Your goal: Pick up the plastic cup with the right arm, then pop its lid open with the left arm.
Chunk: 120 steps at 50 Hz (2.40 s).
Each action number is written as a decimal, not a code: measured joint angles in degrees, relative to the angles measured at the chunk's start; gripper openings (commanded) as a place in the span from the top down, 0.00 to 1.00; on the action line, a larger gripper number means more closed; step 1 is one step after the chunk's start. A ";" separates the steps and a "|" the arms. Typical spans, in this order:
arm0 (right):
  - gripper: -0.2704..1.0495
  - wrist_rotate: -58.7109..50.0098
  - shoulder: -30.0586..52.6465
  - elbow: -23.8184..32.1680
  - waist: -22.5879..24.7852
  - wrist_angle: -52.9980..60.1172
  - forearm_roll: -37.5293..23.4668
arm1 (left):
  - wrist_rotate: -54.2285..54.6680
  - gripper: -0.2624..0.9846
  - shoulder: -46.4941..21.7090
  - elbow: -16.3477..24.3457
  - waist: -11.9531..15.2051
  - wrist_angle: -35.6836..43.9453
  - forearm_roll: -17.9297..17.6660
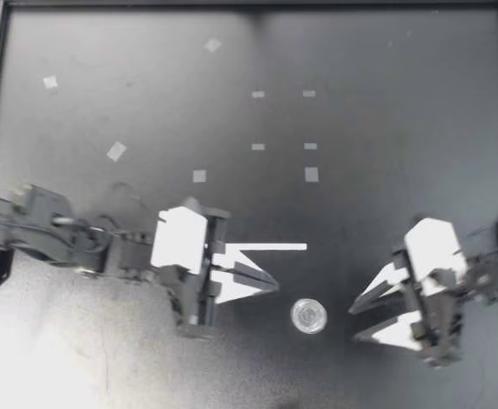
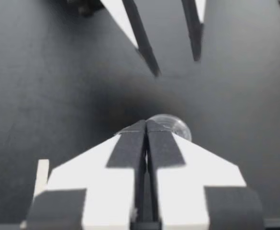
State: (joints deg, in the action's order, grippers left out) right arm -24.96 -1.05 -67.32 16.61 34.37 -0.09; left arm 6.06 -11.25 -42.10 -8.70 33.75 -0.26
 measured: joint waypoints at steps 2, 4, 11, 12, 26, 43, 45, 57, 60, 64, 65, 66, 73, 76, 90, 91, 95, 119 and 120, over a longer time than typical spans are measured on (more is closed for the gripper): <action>0.37 0.00 1.32 0.44 0.00 0.26 0.00 | -0.09 0.77 -0.70 0.53 0.00 0.00 0.00; 0.37 0.18 2.37 0.70 0.09 0.62 0.00 | -0.18 0.77 -1.32 0.97 0.00 0.00 0.00; 0.37 0.26 5.10 0.79 0.09 1.14 1.76 | -0.26 0.77 -3.08 2.37 -0.26 0.00 0.26; 0.37 0.35 5.36 0.79 0.18 1.23 2.20 | -0.26 0.77 -3.25 2.55 -0.44 0.00 0.26; 0.31 2.46 7.82 2.55 0.18 1.93 5.54 | -0.35 0.77 -5.54 5.45 -1.14 -3.78 0.70; 0.31 2.72 10.02 4.75 0.09 2.02 5.62 | -0.53 0.77 -7.38 7.91 -1.49 -6.86 0.97; 0.31 2.64 10.28 5.01 0.18 2.02 5.71 | -0.53 0.77 -7.65 8.09 -1.58 -6.86 0.97; 0.31 2.81 11.69 6.06 -0.18 2.02 5.71 | -0.53 0.77 -9.23 8.79 -1.93 -7.03 0.97; 0.31 2.72 11.78 6.24 -0.35 2.02 5.71 | -0.62 0.77 -9.40 8.79 -1.93 -7.12 0.97; 0.31 2.72 11.78 6.33 -0.70 2.02 5.71 | -0.62 0.77 -9.67 8.88 -1.93 -7.03 0.97; 0.31 2.81 11.87 6.33 -0.79 2.02 5.71 | -0.62 0.77 -9.76 8.88 -1.93 -7.03 0.97; 0.31 2.81 11.87 6.33 -0.88 1.93 5.71 | -0.70 0.77 -9.76 8.88 -1.93 -7.03 0.97; 0.31 3.16 11.87 6.59 -1.32 2.02 5.71 | -1.14 0.77 -9.76 8.88 -1.93 -7.03 0.97; 0.31 3.60 11.95 6.94 -1.32 2.02 5.71 | -1.58 0.77 -9.76 8.96 -1.85 -7.03 1.05; 0.31 4.66 13.71 8.61 -1.41 2.02 5.71 | -2.11 0.77 -9.84 9.49 -1.93 -7.03 1.05; 0.31 4.66 13.80 8.70 -1.41 2.02 5.71 | -2.11 0.77 -9.93 9.58 -1.93 -7.03 1.05; 0.31 4.66 14.41 8.96 -1.41 2.11 5.71 | -2.11 0.77 -10.28 9.58 -1.93 -7.12 1.05; 0.31 4.66 14.85 9.58 -1.49 2.20 5.54 | -2.11 0.77 -11.78 9.76 -1.93 -6.86 1.05; 0.31 4.66 14.77 9.58 -1.49 2.11 5.54 | -2.11 0.77 -11.78 9.76 -1.93 -6.94 1.05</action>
State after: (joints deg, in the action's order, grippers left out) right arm -20.30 13.71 -57.74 15.12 36.47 5.45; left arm 3.96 -23.03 -32.34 -10.63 26.81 0.79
